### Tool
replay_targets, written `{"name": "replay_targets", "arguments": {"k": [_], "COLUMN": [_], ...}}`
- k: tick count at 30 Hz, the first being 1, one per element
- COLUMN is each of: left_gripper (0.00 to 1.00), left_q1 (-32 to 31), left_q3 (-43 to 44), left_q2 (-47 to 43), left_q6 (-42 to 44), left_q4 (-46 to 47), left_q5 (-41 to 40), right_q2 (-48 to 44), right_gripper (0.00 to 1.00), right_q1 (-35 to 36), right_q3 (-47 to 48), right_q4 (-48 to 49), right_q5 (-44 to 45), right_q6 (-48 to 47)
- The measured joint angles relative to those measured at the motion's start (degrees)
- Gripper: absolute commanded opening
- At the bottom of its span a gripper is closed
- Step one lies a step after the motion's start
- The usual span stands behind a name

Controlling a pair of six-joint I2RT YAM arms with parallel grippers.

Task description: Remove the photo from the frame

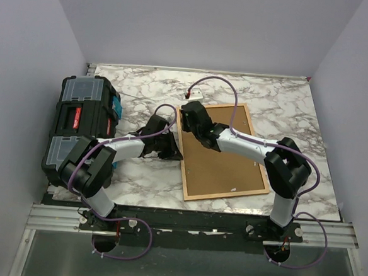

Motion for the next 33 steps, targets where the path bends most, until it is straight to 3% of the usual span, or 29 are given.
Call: {"name": "replay_targets", "arguments": {"k": [33], "left_gripper": [0.13], "left_q1": [0.11], "left_q3": [0.11], "left_q2": [0.15], "left_q6": [0.02], "left_q4": [-0.09], "left_q5": [0.22], "right_q2": [0.31], "right_gripper": [0.00], "right_q1": [0.00], "right_q3": [-1.36], "right_q4": [-0.94], "right_q5": [-0.02], "right_q6": [1.25]}}
